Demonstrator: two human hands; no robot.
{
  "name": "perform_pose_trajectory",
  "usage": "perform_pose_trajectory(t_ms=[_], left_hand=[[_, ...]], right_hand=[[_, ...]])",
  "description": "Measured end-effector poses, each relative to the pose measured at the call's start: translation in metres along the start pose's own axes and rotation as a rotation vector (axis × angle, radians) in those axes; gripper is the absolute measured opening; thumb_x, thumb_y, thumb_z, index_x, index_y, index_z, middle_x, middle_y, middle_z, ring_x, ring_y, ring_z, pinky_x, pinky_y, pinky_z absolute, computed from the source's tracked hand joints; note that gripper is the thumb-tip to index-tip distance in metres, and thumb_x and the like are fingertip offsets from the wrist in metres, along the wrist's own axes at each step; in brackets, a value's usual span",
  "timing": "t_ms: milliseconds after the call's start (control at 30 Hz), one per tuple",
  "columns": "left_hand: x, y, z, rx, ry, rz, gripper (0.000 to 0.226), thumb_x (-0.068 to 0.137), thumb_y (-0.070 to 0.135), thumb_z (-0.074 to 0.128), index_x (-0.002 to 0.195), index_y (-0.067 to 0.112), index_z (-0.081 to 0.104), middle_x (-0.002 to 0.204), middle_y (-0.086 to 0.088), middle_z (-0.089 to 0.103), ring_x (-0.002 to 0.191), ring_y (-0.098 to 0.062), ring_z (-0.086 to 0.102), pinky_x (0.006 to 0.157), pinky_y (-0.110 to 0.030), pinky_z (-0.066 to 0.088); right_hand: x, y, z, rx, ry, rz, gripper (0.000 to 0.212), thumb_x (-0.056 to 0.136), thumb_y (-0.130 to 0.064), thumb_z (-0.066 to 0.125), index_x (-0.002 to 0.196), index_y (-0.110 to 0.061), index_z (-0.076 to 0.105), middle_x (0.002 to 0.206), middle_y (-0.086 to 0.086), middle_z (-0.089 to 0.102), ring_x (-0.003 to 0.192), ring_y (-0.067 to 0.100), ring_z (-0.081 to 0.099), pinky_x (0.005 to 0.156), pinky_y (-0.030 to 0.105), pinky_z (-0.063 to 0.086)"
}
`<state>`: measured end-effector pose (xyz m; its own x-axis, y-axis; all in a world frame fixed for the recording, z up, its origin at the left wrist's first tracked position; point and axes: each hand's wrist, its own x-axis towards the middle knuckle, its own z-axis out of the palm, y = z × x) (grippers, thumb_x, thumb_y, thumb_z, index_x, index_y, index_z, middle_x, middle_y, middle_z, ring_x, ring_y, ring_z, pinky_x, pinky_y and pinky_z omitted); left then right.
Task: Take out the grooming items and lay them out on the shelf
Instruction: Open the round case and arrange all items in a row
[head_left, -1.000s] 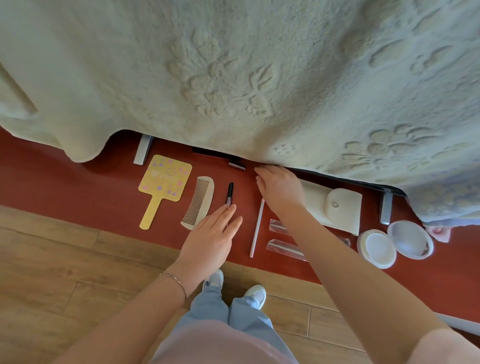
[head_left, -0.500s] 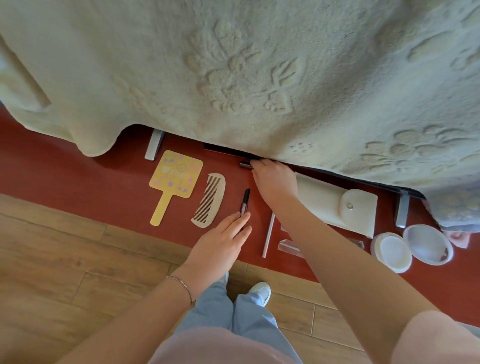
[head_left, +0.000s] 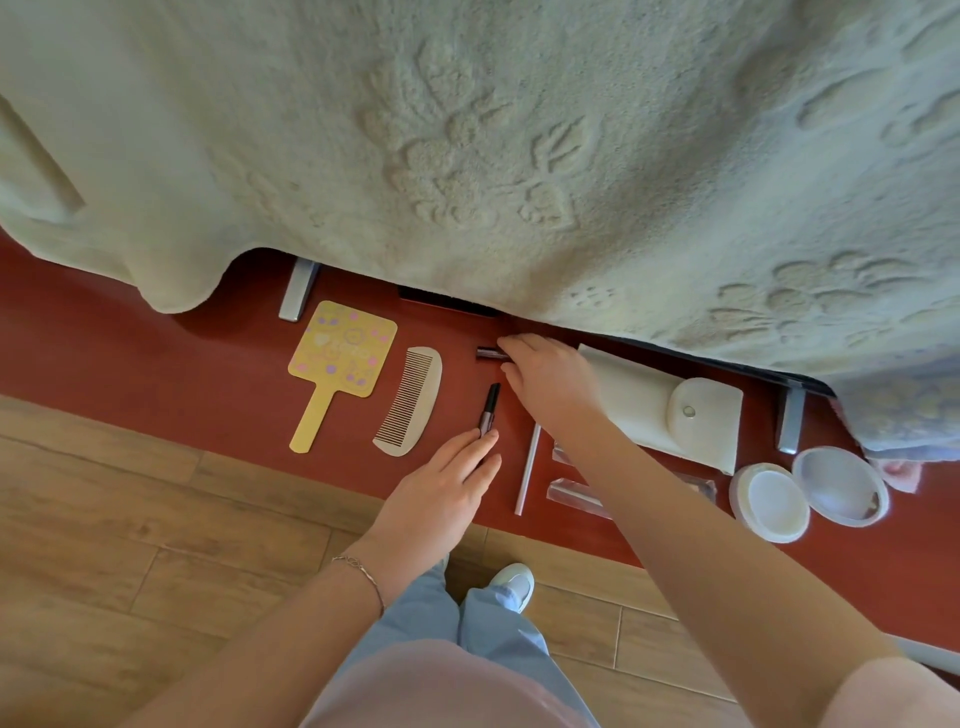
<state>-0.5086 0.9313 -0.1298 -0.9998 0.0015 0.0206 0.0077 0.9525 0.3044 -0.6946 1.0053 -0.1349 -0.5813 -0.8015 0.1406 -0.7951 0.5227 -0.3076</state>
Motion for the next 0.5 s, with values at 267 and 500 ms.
perform_pose_trajectory(t_ms=[267, 500], left_hand=[[0.003, -0.004, -0.001, 0.011, 0.032, -0.030, 0.042, 0.068, 0.010, 0.079, 0.109, 0.009, 0.068, 0.123, -0.008, 0.062, 0.112, -0.020, 0.058, 0.077, -0.023, 0.055], [0.003, -0.004, -0.002, 0.007, 0.022, -0.033, 0.045, 0.066, 0.009, 0.081, 0.109, 0.008, 0.068, 0.122, -0.009, 0.062, 0.112, -0.021, 0.059, 0.079, -0.024, 0.053]], right_hand=[[-0.012, 0.017, -0.020, -0.087, 0.012, 0.125, 0.025, 0.082, -0.007, 0.059, 0.106, -0.008, 0.068, 0.098, 0.010, 0.070, 0.086, 0.032, 0.065, 0.065, 0.039, 0.056], [-0.017, 0.023, -0.021, -0.118, -0.090, 0.187, 0.019, 0.089, -0.015, 0.054, 0.099, -0.008, 0.068, 0.103, 0.008, 0.067, 0.093, 0.030, 0.061, 0.070, 0.038, 0.054]])
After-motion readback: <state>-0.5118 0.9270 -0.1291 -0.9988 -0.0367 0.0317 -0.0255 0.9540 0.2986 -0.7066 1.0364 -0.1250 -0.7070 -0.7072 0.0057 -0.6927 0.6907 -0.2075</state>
